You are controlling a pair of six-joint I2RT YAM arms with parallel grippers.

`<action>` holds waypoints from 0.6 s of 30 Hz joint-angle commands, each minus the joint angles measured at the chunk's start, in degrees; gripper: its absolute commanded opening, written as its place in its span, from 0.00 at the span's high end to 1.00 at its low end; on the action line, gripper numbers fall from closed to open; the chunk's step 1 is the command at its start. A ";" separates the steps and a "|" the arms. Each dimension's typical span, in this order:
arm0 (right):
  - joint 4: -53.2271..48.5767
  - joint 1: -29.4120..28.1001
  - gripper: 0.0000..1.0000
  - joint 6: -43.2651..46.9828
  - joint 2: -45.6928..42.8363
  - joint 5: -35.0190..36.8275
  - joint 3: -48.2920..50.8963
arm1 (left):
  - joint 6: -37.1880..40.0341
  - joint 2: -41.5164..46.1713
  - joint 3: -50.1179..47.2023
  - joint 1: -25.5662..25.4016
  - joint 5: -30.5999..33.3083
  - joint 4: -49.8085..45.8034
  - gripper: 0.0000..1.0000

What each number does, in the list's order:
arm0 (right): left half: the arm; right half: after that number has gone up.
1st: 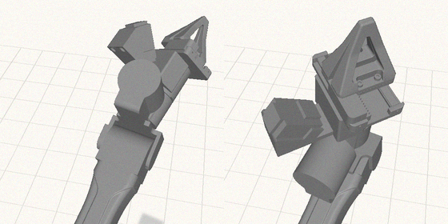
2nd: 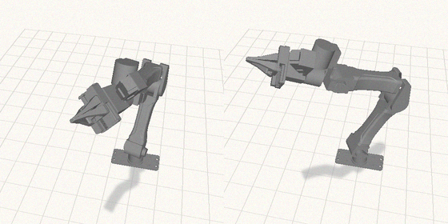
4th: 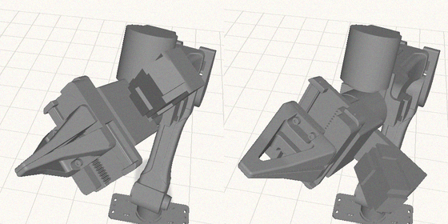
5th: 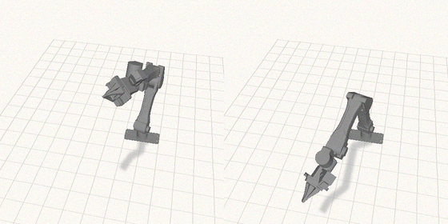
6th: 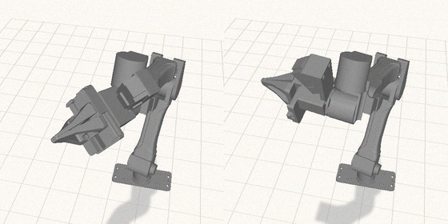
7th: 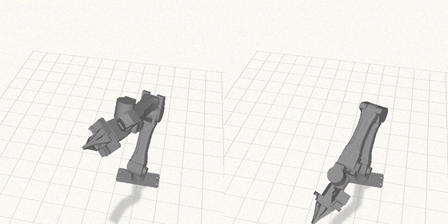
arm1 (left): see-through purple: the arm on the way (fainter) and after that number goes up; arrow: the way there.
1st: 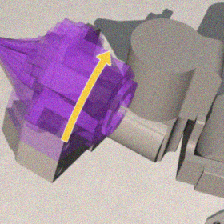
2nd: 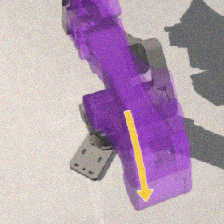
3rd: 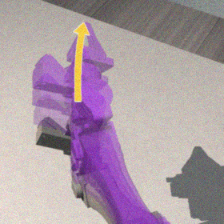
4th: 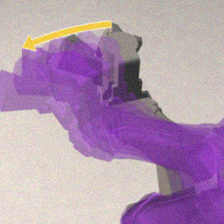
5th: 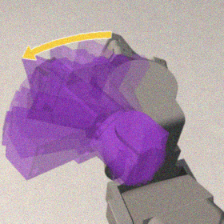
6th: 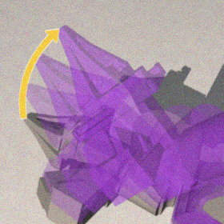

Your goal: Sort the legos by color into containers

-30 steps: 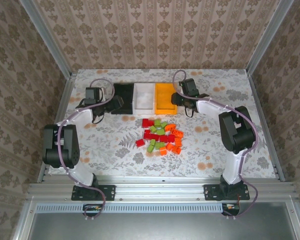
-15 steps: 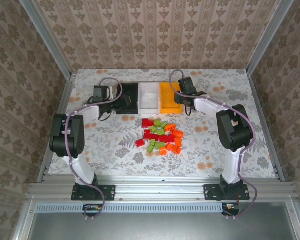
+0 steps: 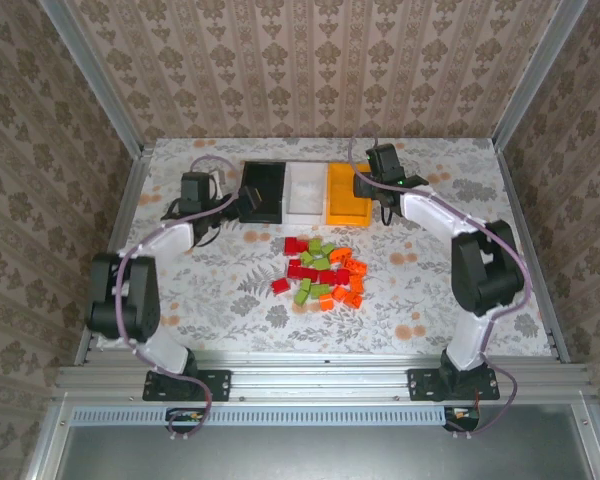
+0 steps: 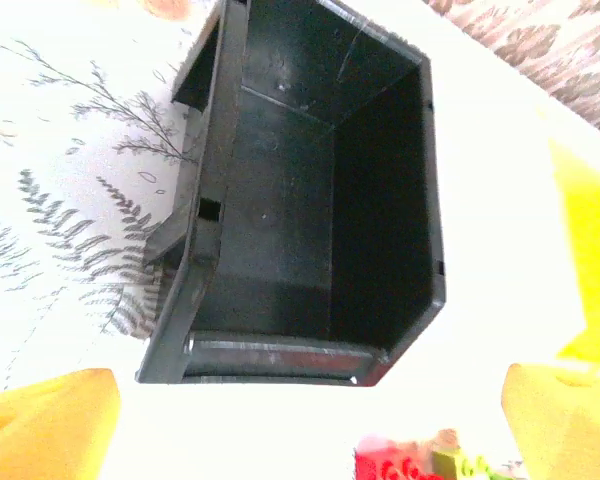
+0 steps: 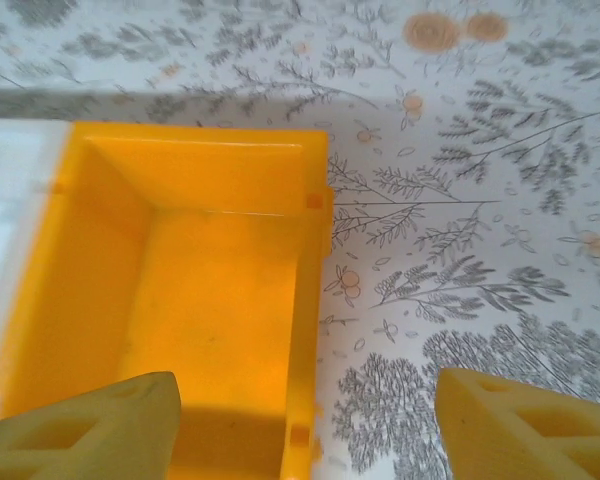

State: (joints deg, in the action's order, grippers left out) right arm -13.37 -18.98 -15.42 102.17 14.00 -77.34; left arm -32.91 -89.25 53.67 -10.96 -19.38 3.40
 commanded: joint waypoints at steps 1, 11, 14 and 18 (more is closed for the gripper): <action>-2.58 -3.90 0.26 -1.98 -8.38 1.86 6.54 | -3.36 7.53 -5.01 0.28 3.58 0.24 0.00; -5.85 -15.01 0.11 2.20 -14.37 -8.72 20.60 | -6.18 26.09 -25.33 -7.34 -2.78 3.44 0.00; -5.71 -15.21 0.10 2.97 -11.36 -9.44 19.67 | -7.75 31.08 -29.47 -9.33 -3.12 3.76 0.00; -5.72 -15.21 0.10 4.16 -6.75 -10.75 17.72 | -8.94 38.20 -34.21 -10.12 -3.46 4.27 0.00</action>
State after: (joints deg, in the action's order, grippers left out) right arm -18.09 -34.17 -12.99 92.79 5.48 -57.58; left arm -40.12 -55.07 21.26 -20.67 -21.71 6.33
